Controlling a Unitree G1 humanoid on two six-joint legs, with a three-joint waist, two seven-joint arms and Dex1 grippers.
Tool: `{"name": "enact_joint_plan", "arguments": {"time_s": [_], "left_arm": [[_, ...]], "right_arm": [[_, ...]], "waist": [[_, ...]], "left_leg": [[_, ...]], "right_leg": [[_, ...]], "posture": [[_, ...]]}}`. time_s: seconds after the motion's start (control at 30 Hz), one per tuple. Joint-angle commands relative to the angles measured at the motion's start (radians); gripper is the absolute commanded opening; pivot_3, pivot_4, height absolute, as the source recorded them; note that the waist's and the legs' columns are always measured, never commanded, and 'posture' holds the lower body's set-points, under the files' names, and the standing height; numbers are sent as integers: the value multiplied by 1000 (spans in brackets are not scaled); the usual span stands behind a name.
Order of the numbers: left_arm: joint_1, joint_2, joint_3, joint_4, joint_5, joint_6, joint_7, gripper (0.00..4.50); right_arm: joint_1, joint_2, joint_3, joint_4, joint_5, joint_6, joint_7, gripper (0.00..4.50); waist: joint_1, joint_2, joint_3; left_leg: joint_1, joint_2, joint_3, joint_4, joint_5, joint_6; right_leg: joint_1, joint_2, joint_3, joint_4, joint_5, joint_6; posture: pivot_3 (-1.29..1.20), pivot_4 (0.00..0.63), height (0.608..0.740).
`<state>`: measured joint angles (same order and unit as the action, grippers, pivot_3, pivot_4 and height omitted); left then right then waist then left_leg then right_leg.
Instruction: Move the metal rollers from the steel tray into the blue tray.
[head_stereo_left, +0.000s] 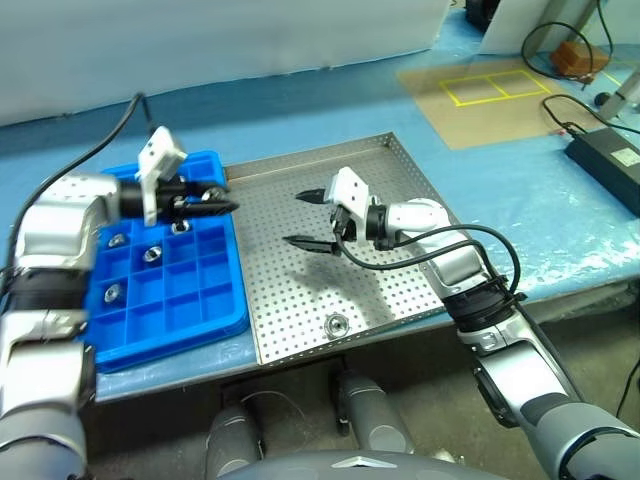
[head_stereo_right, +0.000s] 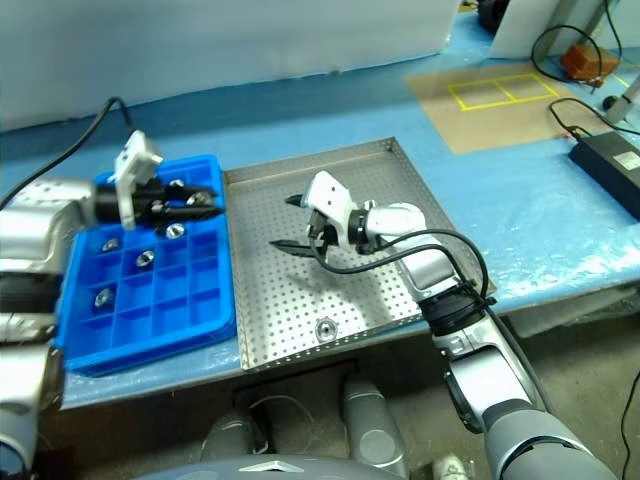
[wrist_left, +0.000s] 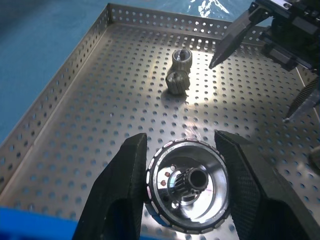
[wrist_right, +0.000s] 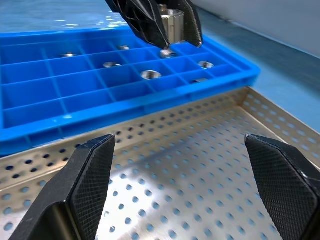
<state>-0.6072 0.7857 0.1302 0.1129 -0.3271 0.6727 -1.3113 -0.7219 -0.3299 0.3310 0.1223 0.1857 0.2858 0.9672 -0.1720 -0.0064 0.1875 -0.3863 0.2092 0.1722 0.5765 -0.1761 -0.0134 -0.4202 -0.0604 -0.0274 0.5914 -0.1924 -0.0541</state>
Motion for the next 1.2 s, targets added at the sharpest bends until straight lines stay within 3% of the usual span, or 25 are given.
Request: {"name": "enact_joint_plan", "arguments": {"time_s": [0.03,0.23,0.47,0.73,1.1,1.2], "left_arm": [[123,76,120,-199,-92,110,47,1821],[290,101,303,-327,-213,254,158,1821],[612,70,415,-522,-283,282,223,1821],[687,16,354,-528,-261,210,337,1821],[683,27,232,-457,-206,119,388,1821],[696,48,207,-442,-185,89,376,2862]], "right_arm": [[-55,30,5,38,-2,-59,47,4313],[-121,84,5,139,-6,-109,106,4313],[-150,125,18,198,-19,-153,161,4313],[-161,143,10,217,-29,-164,175,4313],[-142,116,2,186,-36,-149,157,4313],[-138,111,-1,178,-35,-142,151,4313]], "waist": [[30,0,1],[124,1,2],[170,0,2],[185,0,2],[184,-1,2],[181,-1,1]], "left_leg": [[0,0,0,0,0,-1],[4,0,2,1,1,-9],[7,0,2,0,3,-13],[8,0,1,-1,5,-16],[8,0,2,-5,6,-18],[8,0,2,-5,6,-18]], "right_leg": [[-1,0,0,0,0,0],[-2,0,3,8,-1,-1],[-3,1,4,14,-3,-3],[-4,3,4,15,-3,-2],[-5,4,4,14,-3,-3],[-5,4,5,15,-3,-3]], "posture": [[-238,150,740],[-165,150,740],[-119,150,740],[-117,150,740],[-162,150,740],[-170,150,740]]}}
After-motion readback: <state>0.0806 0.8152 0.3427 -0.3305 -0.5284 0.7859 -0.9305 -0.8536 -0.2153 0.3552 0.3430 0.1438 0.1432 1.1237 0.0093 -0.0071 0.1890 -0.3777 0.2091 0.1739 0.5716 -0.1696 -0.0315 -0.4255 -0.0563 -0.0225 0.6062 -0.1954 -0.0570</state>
